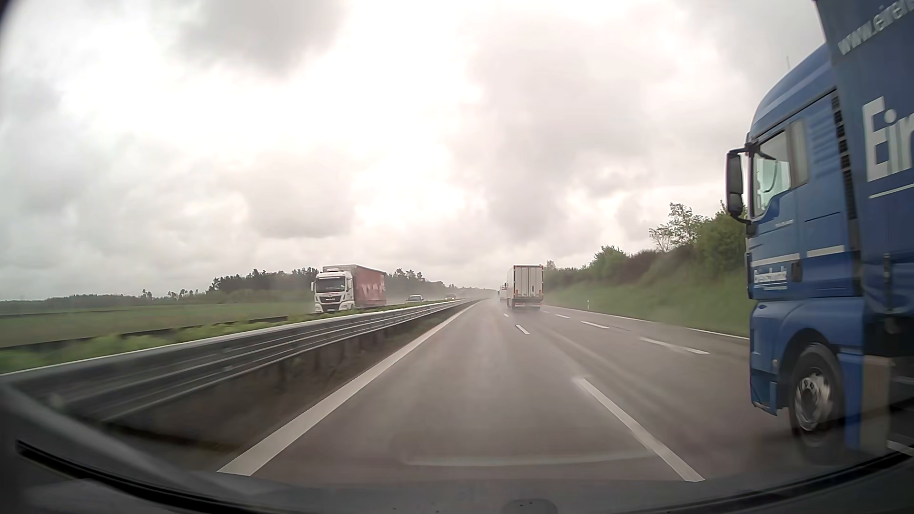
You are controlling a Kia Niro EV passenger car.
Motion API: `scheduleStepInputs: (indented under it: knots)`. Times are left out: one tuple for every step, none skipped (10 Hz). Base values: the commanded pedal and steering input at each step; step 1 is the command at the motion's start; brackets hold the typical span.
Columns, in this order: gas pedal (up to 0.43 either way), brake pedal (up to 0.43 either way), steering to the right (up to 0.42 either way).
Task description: Follow the waypoints while adhering to traffic rules and regulations
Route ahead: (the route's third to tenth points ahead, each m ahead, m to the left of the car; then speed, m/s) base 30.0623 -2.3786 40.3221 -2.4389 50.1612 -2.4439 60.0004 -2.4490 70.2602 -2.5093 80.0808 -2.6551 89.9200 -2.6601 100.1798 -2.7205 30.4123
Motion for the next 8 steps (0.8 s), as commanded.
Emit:
scheduleStepInputs:
  knots:
    - [0.299,0.000,0.000]
    - [0.299,0.000,0.000]
    - [0.299,0.000,0.000]
    - [0.299,0.000,0.000]
    - [0.287,0.000,0.000]
    - [0.287,0.000,0.000]
    - [0.287,0.000,0.000]
    - [0.280,0.000,0.000]
